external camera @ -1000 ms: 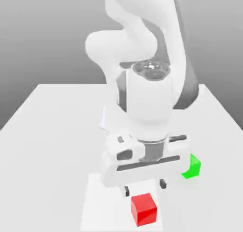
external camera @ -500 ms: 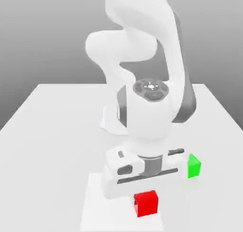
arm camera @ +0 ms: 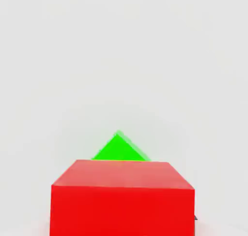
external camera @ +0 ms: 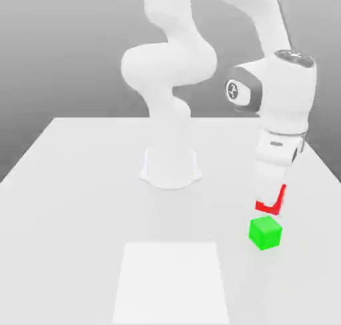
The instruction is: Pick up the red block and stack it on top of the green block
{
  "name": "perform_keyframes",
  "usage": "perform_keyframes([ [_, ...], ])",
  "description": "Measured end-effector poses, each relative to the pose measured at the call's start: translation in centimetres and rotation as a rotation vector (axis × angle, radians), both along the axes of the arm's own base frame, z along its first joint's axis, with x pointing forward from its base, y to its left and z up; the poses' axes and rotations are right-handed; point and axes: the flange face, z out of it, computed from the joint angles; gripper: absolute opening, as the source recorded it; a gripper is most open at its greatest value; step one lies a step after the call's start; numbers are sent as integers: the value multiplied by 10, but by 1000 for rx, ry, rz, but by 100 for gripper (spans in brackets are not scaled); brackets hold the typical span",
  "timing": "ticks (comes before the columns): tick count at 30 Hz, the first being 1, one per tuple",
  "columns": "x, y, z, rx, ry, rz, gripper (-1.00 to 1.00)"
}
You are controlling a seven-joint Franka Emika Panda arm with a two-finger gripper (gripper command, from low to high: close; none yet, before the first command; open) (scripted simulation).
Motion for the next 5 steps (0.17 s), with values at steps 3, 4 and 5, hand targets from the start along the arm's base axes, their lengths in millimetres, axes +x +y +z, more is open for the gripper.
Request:
perform_keyframes([
  [3, -1, 0, -18, 1, 1, 2, 100],
  [4, -2, 0, -18, 1, 1, 3, 100],
  [5, -2, 0, -18, 1, 1, 2, 100],
])
